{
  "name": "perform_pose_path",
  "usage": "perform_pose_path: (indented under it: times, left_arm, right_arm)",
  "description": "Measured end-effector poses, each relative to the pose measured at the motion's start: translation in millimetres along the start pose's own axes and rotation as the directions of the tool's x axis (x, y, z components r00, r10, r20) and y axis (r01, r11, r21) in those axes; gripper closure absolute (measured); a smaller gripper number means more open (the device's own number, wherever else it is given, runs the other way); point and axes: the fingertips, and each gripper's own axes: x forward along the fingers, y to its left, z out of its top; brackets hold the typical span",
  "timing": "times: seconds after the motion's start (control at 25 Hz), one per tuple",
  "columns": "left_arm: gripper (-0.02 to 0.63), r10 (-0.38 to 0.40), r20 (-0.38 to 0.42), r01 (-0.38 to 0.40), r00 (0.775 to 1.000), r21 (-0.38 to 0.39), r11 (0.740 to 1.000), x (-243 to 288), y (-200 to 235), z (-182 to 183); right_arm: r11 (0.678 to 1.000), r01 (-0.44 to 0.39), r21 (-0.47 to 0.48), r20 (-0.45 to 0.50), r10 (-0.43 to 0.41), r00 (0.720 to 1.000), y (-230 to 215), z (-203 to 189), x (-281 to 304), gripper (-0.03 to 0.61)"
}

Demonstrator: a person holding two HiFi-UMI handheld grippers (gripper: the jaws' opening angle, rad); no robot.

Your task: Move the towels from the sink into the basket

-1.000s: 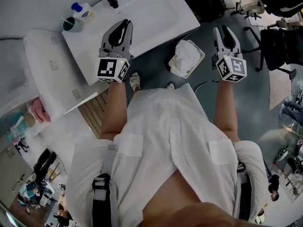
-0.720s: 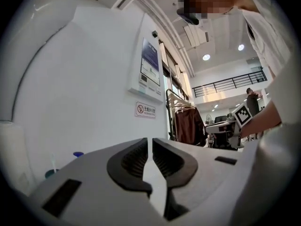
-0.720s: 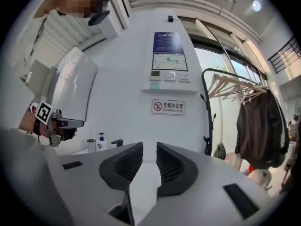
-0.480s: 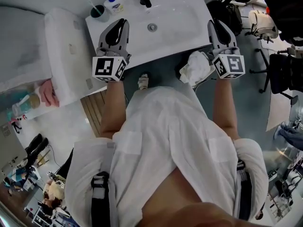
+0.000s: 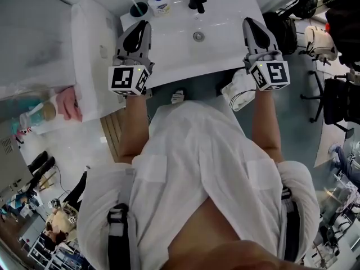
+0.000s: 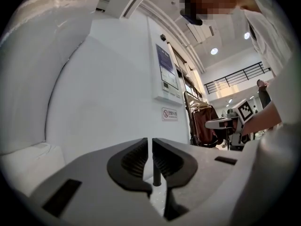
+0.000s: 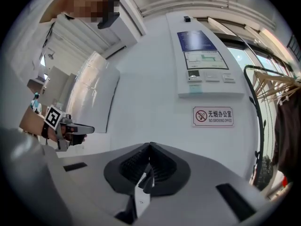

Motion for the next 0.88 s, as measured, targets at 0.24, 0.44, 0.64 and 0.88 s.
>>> perform_pose_path:
  times: [0.24, 0.44, 0.64, 0.88]
  left_arm:
    - [0.578, 0.003, 0.006, -0.003, 1.000, -0.003, 1.000, -3.3, 24.4, -0.5]
    - [0.580, -0.016, 0.011, 0.016, 1.000, -0.007, 1.000, -2.0, 32.9, -0.1]
    - [0.580, -0.031, 0.012, 0.031, 0.999, -0.011, 0.999, 0.2, 38.5, -1.3]
    - [0.580, -0.043, 0.017, 0.044, 0.999, -0.014, 0.999, 1.5, 44.9, 0.0]
  right_arm:
    - [0.999, -0.037, -0.028, 0.008, 0.037, 0.999, 23.6, 7.9, 26.9, 0.551]
    - [0.998, -0.040, -0.045, 0.011, 0.041, 0.999, 33.9, 12.3, 38.4, 0.551]
    - [0.998, -0.042, -0.053, 0.007, 0.043, 0.999, 41.1, 14.6, 46.1, 0.551]
    - [0.997, -0.041, -0.066, 0.008, 0.041, 0.999, 46.1, 19.4, 53.3, 0.551]
